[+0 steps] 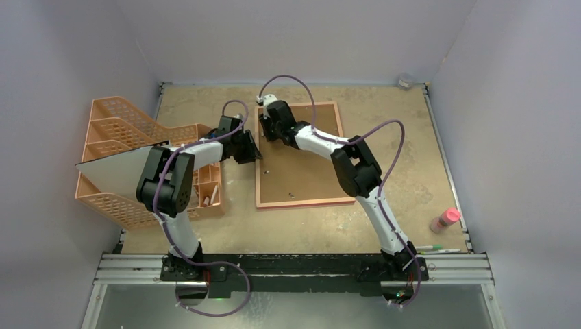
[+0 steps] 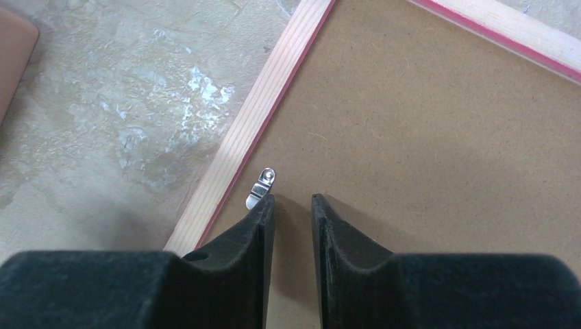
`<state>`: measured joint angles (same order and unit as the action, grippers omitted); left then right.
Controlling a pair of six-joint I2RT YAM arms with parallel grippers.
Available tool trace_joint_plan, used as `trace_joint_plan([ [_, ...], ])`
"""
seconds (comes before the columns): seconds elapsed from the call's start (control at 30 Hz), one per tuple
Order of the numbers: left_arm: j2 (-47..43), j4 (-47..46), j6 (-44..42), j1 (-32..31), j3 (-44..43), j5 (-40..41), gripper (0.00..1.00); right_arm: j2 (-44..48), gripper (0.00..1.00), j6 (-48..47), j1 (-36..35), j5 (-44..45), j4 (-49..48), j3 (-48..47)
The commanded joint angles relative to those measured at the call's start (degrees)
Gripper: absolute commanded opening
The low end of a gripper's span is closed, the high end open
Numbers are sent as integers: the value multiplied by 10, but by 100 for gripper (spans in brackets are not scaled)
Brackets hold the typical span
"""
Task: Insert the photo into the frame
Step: Install the photo frame at the center of the board.
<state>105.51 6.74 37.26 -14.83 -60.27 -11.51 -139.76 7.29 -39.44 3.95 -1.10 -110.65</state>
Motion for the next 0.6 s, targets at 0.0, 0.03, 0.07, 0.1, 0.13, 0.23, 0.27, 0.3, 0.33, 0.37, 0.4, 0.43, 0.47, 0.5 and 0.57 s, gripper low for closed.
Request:
trace_joint_plan([
  [0.0, 25, 44, -24, 0, 4, 39, 35, -12, 30, -24, -12, 4, 47, 26],
  [0.03, 25, 44, -24, 0, 3, 39, 35, -15, 30, -25, -15, 9, 47, 24],
  [0.07, 26, 44, -24, 0, 3, 39, 35, -19, 31, -25, -17, 12, 49, 20],
  [0.1, 26, 44, -24, 0, 2, 39, 35, -24, 31, -26, -19, 14, 51, 15],
  [0.13, 26, 44, -24, 0, 2, 39, 35, -29, 31, -25, -21, 16, 58, 5],
  [0.23, 25, 45, -23, 0, 3, 38, 35, -45, 35, -20, -25, 29, 73, -20],
  [0.27, 26, 44, -23, 0, 3, 38, 35, -48, 36, -16, -26, 35, 75, -25],
  [0.3, 25, 44, -22, 0, 4, 37, 35, -51, 37, -12, -27, 39, 79, -30],
  [0.33, 25, 44, -22, 0, 5, 37, 35, -53, 38, -8, -27, 40, 81, -35],
  [0.37, 25, 43, -21, 0, 6, 37, 35, -54, 39, -6, -27, 44, 82, -38],
  [0.4, 25, 43, -21, 0, 7, 37, 35, -56, 41, -2, -27, 47, 84, -42],
  [0.43, 24, 43, -20, 0, 8, 37, 35, -58, 42, -1, -27, 48, 86, -45],
  [0.47, 23, 42, -20, 0, 9, 37, 35, -59, 43, 2, -27, 50, 88, -48],
  [0.5, 23, 41, -20, 0, 9, 36, 35, -60, 44, 5, -27, 52, 91, -51],
  [0.57, 22, 41, -20, 0, 10, 37, 35, -57, 43, 10, -27, 53, 92, -50],
])
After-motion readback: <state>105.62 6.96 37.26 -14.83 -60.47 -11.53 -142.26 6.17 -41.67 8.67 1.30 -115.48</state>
